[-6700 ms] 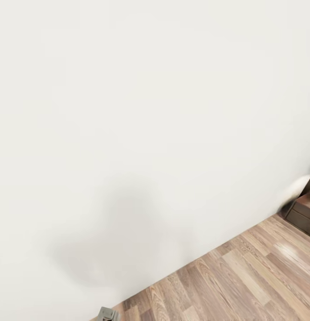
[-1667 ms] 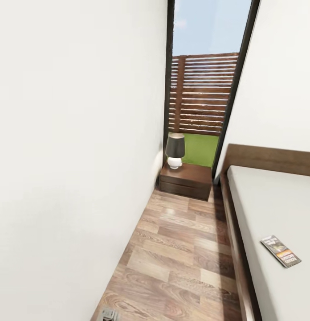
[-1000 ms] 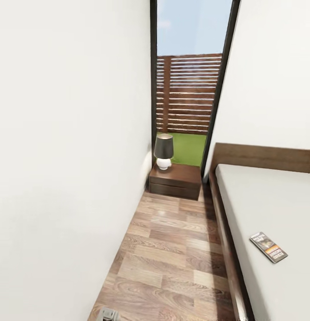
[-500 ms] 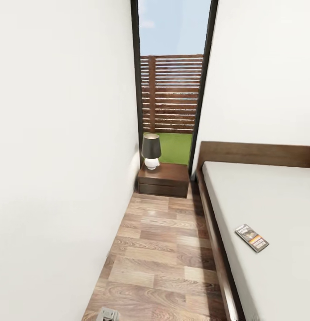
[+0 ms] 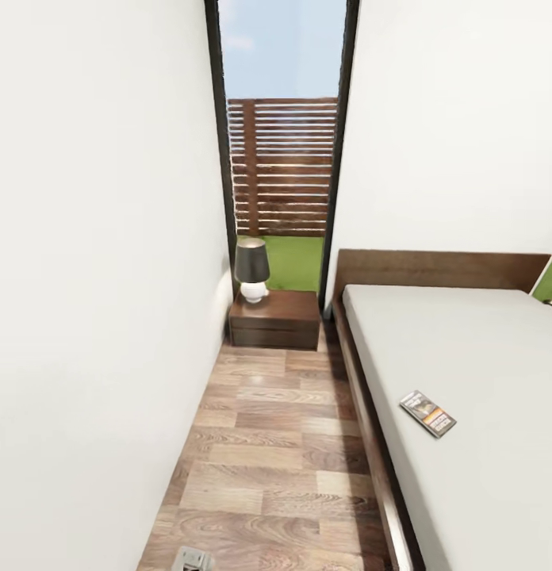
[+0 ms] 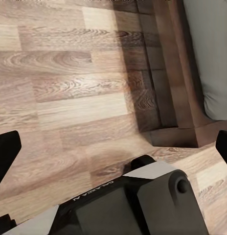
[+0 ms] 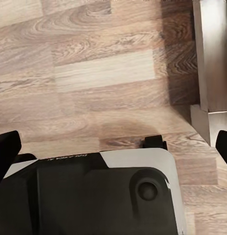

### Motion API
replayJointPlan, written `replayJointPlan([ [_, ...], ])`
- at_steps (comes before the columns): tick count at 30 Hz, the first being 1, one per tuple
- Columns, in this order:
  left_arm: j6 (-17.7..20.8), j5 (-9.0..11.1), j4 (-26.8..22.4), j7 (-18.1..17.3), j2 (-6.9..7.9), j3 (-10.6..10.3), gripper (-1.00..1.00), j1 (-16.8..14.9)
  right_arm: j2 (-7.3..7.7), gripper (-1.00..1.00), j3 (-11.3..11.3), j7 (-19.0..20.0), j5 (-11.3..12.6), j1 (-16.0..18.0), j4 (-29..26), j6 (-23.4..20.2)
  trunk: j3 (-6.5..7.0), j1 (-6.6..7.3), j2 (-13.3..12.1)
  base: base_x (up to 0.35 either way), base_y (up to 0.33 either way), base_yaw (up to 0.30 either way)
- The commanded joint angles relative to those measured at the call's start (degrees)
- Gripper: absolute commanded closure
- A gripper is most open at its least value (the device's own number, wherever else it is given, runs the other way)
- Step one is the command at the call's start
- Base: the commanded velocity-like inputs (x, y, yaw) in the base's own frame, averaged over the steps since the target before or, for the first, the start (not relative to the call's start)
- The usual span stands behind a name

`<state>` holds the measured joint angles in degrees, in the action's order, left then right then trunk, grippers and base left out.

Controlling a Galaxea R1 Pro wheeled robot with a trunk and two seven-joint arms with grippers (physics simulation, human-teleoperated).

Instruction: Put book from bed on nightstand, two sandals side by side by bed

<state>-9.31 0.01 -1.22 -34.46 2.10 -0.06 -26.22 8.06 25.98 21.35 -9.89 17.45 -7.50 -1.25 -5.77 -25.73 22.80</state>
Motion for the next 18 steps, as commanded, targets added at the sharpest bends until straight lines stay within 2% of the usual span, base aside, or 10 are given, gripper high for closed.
replayJointPlan([
  [1, -0.25, -0.01, 0.07, -0.12, 0.01, -0.02, -1.00, -0.06, -0.01, -1.00, 0.49, 0.27, -0.57, 0.04, -0.07, -0.14, -0.12, -0.05, 0.11, 0.206, 0.029, -0.023],
  [18, -0.20, -0.01, 0.06, -0.10, 0.01, -0.02, -1.00, -0.04, -0.03, -1.00, 0.51, 0.27, -0.57, 0.04, -0.06, -0.12, -0.12, -0.05, 0.11, 0.305, 0.038, -0.003],
])
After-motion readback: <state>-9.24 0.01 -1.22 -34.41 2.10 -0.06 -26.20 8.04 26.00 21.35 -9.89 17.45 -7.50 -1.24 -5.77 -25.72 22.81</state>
